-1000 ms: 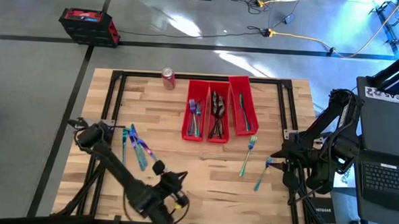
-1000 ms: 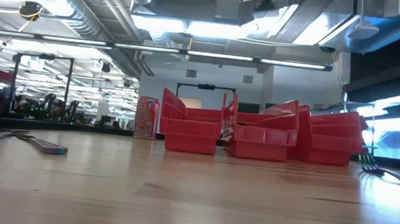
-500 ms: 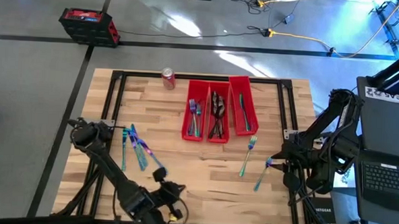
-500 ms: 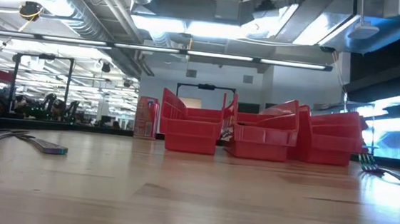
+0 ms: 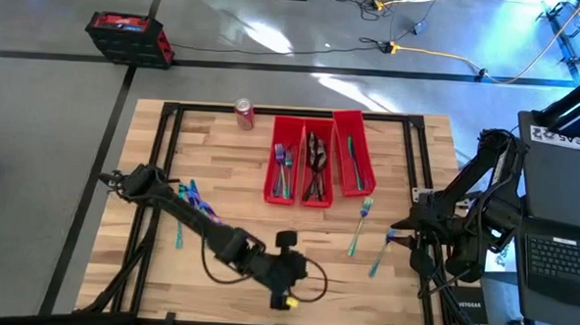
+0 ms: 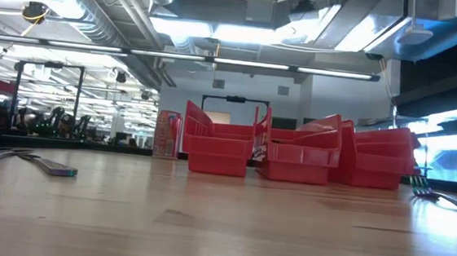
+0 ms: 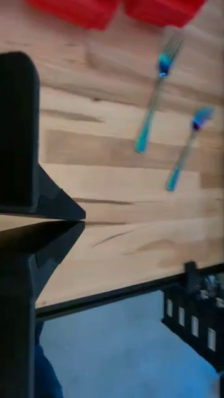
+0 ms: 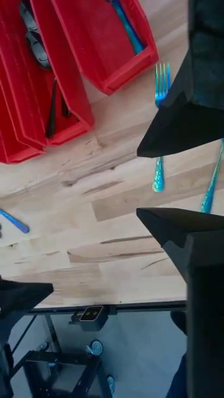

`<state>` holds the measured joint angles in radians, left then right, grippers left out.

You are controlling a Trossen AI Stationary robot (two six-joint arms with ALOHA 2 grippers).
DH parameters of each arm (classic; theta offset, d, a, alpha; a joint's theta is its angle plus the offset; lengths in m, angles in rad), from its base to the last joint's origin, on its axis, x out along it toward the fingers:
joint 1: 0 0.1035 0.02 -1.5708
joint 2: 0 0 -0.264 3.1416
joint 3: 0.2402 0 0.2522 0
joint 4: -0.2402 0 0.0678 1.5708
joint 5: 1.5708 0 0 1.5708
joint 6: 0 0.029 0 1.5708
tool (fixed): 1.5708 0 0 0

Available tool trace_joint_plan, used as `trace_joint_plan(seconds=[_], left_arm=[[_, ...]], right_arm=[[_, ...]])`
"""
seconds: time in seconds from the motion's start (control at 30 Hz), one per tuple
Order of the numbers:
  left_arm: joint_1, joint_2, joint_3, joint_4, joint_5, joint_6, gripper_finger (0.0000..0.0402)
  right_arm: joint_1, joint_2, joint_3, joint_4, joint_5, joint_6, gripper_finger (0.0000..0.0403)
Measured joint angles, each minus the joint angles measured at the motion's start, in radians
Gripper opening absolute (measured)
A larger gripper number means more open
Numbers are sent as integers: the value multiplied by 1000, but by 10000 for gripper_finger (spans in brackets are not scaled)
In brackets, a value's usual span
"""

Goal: Sort silverware
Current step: Put the purple table knife into the right red bin

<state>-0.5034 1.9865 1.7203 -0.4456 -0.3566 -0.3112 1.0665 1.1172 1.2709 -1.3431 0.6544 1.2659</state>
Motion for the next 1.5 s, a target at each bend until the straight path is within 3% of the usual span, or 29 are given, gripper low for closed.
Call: trace_joint_plan(seconds=[0.1,0.2,0.37,0.6,0.67,0.9,0.97,1.3,1.5], left_arm=[[30,-19,-6,25,17,82,0],[68,-52,-66,99,57,124,0],[124,-136,-232,369,197,166,0],[166,-305,-477,531,202,158,0],[167,-366,-548,563,198,145,0],[164,-562,-791,589,162,8,0],[152,-625,-868,593,148,4,0],[68,-927,-1211,616,34,-105,0],[64,-954,-1296,533,134,-44,0]], right_arm=[[0,0,0,12,16,0,127],[0,0,0,13,107,-3,127],[0,0,0,37,242,-23,127],[0,18,0,129,506,-104,127],[-18,38,0,157,563,-182,127],[-190,174,-1,385,594,-515,127],[-259,211,-1,477,566,-577,127],[-544,455,-1,1112,215,-862,127],[-625,628,-1,1433,-2,-934,127]])
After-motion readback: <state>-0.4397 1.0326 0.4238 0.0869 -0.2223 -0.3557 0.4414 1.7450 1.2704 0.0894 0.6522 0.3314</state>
